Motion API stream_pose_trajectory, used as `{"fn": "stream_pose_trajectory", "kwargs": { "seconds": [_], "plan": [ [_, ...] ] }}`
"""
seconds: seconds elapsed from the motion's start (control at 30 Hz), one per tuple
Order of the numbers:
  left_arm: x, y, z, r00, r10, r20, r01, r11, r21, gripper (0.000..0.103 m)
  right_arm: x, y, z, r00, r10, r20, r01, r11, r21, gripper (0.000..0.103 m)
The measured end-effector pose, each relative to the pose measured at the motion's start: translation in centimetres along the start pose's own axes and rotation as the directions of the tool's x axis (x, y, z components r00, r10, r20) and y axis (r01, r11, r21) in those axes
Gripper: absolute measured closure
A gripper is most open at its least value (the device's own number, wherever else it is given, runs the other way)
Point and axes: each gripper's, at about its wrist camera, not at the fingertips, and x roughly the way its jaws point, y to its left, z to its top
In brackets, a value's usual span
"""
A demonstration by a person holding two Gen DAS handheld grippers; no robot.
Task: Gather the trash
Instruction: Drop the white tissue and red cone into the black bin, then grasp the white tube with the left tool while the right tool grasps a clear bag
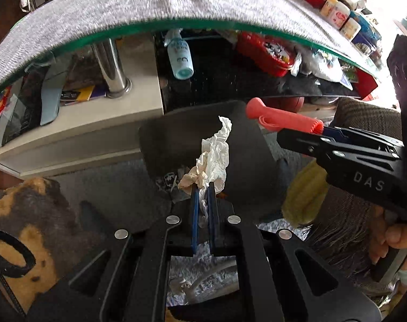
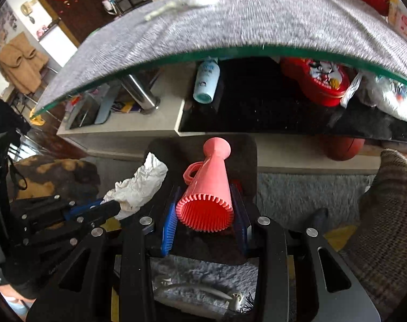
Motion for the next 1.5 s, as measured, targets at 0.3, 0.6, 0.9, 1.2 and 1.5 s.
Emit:
{"fn": "stream_pose_trajectory", "kwargs": {
  "seconds": [0.3, 0.6, 0.9, 1.2, 1.5],
  "plan": [
    [1.2, 0.1, 0.6, 0.999, -0.007, -0.036, 0.007, 1.000, -0.004, 0.096, 1.5, -0.1, 1.2, 0.999, 0.007, -0.036, -0.006, 1.000, 0.022, 0.064],
    [0.4, 1.2, 1.3, 1.000, 0.015, -0.011, -0.015, 0.999, -0.038, 0.050, 0.6, -1.2, 2.1, 0.999, -0.055, -0.002, 0.055, 0.998, 0.032, 0.028],
    [-4.0, 1.9, 3.5, 0.994, 0.055, 0.098, -0.054, 0.998, -0.021, 0.010, -2.9, -3.0, 3.7, 0.997, -0.020, 0.079, 0.012, 0.996, 0.093, 0.005],
    [-8.7, 3.4, 7.7, 0.973, 0.097, 0.210, -0.088, 0.995, -0.053, 0.008, -7.6, -3.6, 8.0, 0.978, -0.041, 0.206, 0.024, 0.996, 0.083, 0.005],
    [-11.3, 4.4, 12.8, 0.953, 0.131, 0.273, -0.124, 0.991, -0.044, 0.008, -8.7, -3.4, 13.0, 0.972, -0.072, 0.224, 0.060, 0.997, 0.057, 0.005]
  ]
}}
